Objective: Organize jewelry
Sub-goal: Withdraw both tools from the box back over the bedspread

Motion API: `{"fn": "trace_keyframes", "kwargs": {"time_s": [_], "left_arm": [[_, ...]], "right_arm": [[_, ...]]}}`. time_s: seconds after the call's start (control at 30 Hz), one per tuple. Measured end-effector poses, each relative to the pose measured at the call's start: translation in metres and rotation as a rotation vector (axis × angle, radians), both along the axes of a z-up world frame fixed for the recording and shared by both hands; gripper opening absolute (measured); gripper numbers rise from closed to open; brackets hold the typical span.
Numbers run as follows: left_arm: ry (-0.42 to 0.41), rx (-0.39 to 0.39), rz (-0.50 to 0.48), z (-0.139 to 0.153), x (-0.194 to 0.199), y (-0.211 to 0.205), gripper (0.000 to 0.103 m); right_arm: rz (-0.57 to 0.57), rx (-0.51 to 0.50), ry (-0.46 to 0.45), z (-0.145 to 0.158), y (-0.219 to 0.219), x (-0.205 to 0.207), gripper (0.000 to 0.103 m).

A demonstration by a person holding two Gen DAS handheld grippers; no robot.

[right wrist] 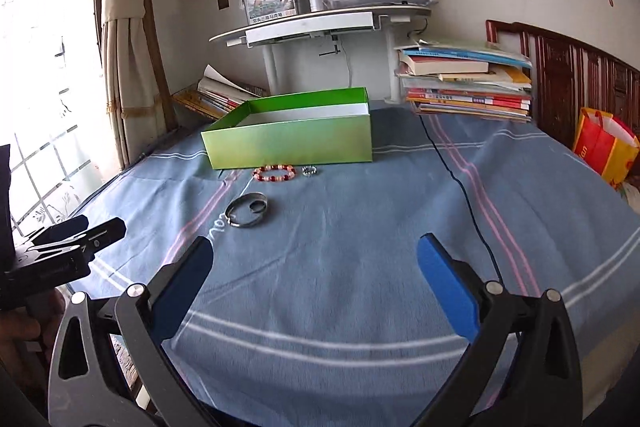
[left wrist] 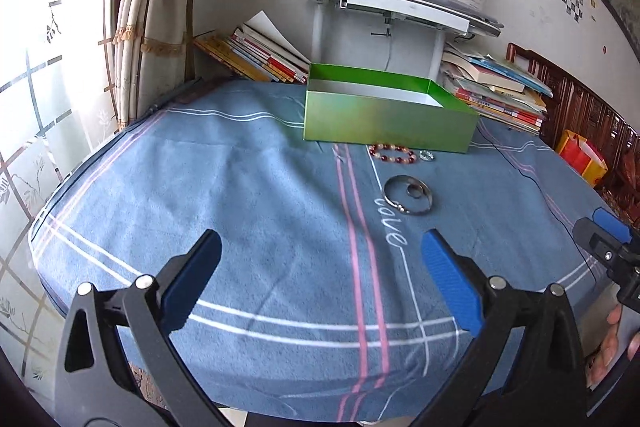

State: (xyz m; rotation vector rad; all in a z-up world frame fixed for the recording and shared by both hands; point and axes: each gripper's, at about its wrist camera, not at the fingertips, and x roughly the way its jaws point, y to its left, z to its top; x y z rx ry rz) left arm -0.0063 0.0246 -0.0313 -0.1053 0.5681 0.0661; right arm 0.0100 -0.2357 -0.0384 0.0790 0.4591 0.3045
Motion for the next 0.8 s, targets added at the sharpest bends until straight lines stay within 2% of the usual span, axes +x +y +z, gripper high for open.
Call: {"fn": "trace_keyframes", "kwargs": {"time_s": [0.33,0.8], "left_arm": [[-0.019,0.019,-0.012,0.010,-0.010,-0.007,0.099],[0.012,0.019,-0.030,0.003,0.001,-0.012,0.099]], "right_arm": [[-0.003,0.018,-0.019,0.004,-0.008,-0.012,0.100],[-0.011,0.026,0.014,-0.005,-0.010,-0.006,0.100]]}}
